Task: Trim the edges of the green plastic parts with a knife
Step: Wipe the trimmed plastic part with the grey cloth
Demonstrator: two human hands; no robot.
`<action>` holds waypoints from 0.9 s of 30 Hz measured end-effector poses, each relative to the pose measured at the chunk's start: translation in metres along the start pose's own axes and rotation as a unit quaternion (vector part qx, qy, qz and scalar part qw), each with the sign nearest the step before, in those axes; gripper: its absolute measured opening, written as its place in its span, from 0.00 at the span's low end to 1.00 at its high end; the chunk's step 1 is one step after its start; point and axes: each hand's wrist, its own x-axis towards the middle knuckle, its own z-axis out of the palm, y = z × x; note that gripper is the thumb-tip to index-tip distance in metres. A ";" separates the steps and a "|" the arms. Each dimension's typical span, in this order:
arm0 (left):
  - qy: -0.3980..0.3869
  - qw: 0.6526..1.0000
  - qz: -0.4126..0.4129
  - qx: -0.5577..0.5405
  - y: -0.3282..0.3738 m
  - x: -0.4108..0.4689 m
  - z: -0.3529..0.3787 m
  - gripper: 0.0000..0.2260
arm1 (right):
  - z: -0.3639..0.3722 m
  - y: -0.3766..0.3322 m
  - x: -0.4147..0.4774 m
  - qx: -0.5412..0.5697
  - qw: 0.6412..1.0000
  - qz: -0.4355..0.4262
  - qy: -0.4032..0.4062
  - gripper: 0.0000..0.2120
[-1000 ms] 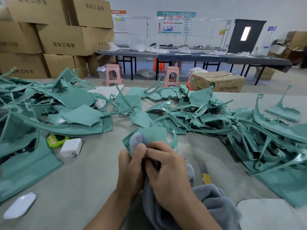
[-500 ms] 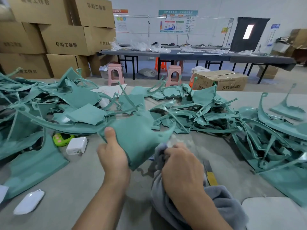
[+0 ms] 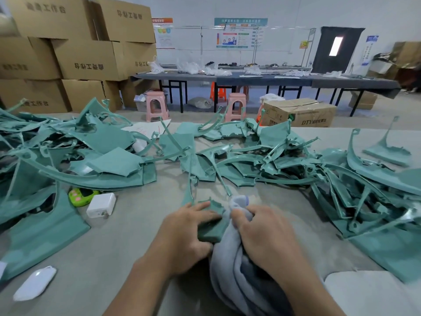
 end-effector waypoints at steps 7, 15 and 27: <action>0.152 0.939 -0.285 -0.115 -0.032 -0.001 -0.008 0.30 | -0.010 0.014 0.008 -0.002 0.993 -0.004 -0.118 0.04; 0.037 0.897 -0.254 -0.359 -0.034 0.011 0.006 0.61 | -0.007 0.010 0.010 0.096 0.992 -0.065 -0.054 0.11; 0.119 0.849 -0.270 -0.438 -0.044 0.012 -0.008 0.38 | -0.004 -0.007 -0.001 0.131 0.970 -0.143 -0.147 0.14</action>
